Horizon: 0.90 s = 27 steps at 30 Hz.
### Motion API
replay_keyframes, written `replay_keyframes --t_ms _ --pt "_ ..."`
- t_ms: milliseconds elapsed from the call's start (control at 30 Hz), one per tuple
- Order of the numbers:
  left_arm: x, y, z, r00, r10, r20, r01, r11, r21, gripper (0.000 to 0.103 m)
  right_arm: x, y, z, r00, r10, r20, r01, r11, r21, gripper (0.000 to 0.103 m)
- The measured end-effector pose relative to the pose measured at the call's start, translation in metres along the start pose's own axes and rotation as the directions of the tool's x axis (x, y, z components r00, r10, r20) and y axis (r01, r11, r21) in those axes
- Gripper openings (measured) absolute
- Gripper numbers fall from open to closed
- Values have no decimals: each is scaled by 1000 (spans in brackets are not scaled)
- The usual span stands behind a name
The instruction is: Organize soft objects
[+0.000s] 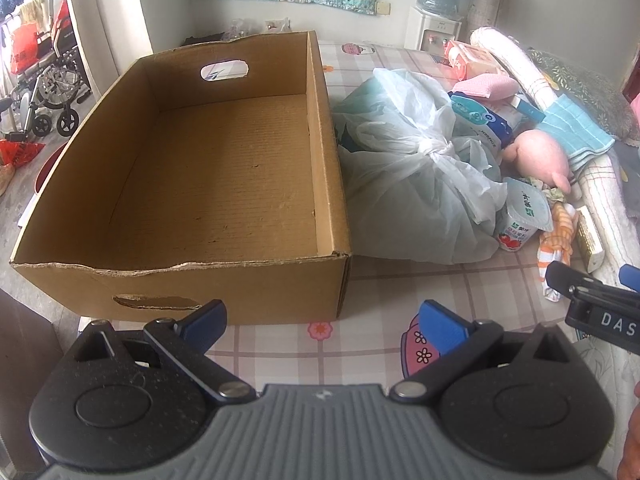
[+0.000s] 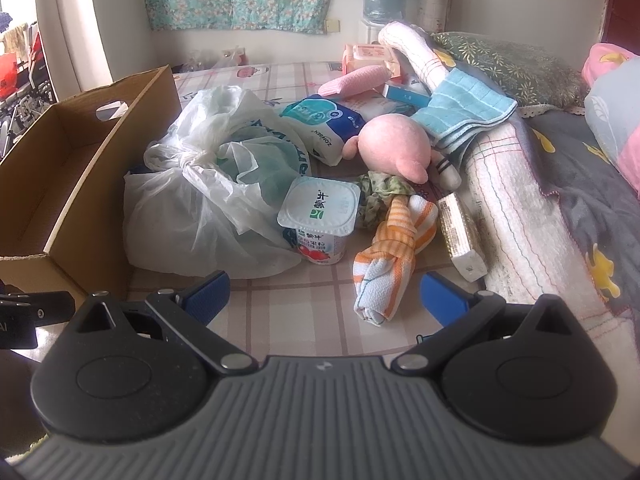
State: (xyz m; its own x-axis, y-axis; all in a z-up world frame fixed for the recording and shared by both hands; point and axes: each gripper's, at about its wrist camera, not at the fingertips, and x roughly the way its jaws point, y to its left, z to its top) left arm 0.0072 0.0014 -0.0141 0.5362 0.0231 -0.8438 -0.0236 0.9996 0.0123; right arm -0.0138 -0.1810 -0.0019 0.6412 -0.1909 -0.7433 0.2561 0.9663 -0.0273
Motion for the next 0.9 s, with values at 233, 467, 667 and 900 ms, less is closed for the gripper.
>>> replay_keyframes --t_ms 233,467,667,900 --pt "1 0 1 1000 -1 -3 1 1000 -2 103 1 2 1 1000 5 -3 -5 1000 -4 102" --pt "1 0 1 1000 -1 -5 1 1000 -1 103 2 2 1 1000 6 -5 -6 1000 -5 102" --pt "2 -1 0 1000 -1 -7 1 1000 1 103 2 3 0 1000 8 -6 -8 1000 -7 102" --pt "3 -1 0 1000 0 -9 0 1000 2 103 3 3 -1 1000 8 -7 -8 1000 -5 102"
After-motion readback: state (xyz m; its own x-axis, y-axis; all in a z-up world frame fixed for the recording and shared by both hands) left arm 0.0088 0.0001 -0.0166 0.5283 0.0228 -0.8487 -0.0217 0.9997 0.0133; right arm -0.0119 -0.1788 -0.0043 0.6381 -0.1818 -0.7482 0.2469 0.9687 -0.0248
